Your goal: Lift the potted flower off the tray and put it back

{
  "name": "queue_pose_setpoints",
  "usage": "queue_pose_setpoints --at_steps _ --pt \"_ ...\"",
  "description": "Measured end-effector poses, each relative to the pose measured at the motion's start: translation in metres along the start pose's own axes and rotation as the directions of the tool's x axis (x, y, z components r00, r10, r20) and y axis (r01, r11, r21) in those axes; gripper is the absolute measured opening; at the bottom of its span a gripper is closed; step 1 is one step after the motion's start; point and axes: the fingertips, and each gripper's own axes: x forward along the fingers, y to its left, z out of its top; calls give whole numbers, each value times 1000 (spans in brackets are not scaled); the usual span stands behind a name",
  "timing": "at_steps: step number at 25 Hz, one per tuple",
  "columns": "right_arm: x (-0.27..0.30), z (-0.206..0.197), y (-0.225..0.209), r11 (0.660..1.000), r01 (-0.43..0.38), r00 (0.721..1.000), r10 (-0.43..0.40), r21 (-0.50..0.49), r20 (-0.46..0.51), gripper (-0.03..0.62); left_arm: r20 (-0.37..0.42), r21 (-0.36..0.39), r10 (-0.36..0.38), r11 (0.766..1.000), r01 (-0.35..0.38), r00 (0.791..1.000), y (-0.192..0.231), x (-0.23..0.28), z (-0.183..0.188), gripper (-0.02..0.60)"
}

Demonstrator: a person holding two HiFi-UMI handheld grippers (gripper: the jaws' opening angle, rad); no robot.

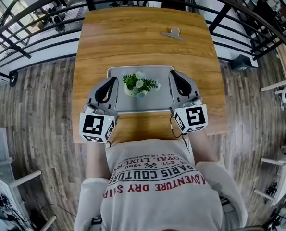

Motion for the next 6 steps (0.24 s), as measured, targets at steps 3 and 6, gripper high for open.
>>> queue_pose_setpoints --at_steps 3,6 --pt "-1 -1 -2 1000 13 1000 -13 5 0 26 -1 0 -2 1000 2 1000 1 0 -1 12" --pt "-3 -2 -4 1000 25 1000 -25 11 2 26 -1 -1 -5 1000 5 1000 1 1 -2 12"
